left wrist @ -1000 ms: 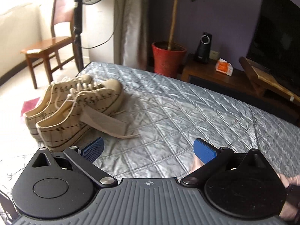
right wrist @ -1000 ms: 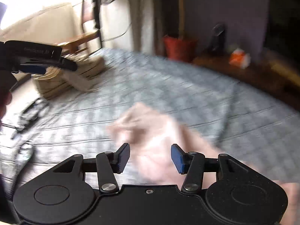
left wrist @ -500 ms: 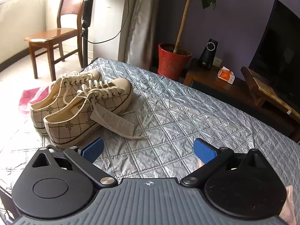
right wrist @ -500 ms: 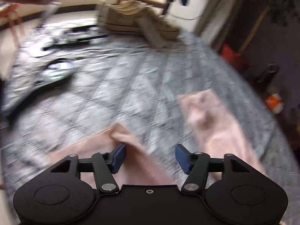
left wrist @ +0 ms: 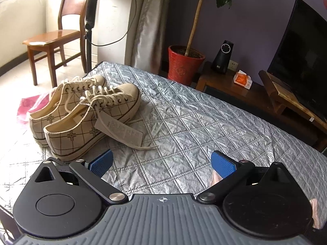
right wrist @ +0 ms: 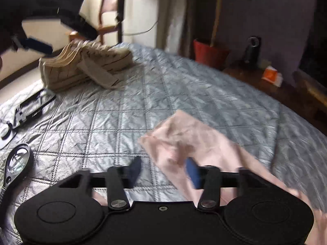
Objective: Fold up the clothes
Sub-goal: 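Move the open right tool over the edge of the pink garment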
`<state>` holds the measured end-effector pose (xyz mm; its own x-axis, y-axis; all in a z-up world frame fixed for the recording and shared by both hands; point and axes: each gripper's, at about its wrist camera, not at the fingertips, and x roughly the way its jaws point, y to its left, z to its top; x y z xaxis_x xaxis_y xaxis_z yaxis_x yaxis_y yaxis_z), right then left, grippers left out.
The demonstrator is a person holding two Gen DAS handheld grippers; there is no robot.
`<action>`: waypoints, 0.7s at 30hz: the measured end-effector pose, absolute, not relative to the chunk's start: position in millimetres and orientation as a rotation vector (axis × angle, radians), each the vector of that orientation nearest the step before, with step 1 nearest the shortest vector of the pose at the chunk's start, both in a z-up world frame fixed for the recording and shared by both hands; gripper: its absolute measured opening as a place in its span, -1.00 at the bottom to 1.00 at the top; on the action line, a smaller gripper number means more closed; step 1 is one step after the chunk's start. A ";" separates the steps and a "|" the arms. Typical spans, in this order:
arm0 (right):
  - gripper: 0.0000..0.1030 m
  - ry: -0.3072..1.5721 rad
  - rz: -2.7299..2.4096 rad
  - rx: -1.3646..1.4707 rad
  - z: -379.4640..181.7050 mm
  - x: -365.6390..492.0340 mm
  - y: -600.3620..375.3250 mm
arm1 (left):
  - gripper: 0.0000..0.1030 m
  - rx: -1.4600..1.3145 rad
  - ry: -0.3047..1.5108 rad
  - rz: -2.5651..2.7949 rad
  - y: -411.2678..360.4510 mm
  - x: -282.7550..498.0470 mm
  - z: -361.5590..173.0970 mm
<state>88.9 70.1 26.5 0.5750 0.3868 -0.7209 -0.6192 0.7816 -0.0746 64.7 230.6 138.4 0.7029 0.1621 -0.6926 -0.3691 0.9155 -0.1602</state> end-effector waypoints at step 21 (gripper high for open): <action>0.29 0.713 0.784 -0.714 3.7 4.3 80.3 | 0.99 -0.326 0.756 0.293 241.8 60.7 135.2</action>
<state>4.3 80.3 3.7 0.5110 0.3656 -0.7779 -0.8089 0.5107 -0.2913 60.7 241.8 135.2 0.6916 0.1414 -0.7083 -0.3725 0.9100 -0.1820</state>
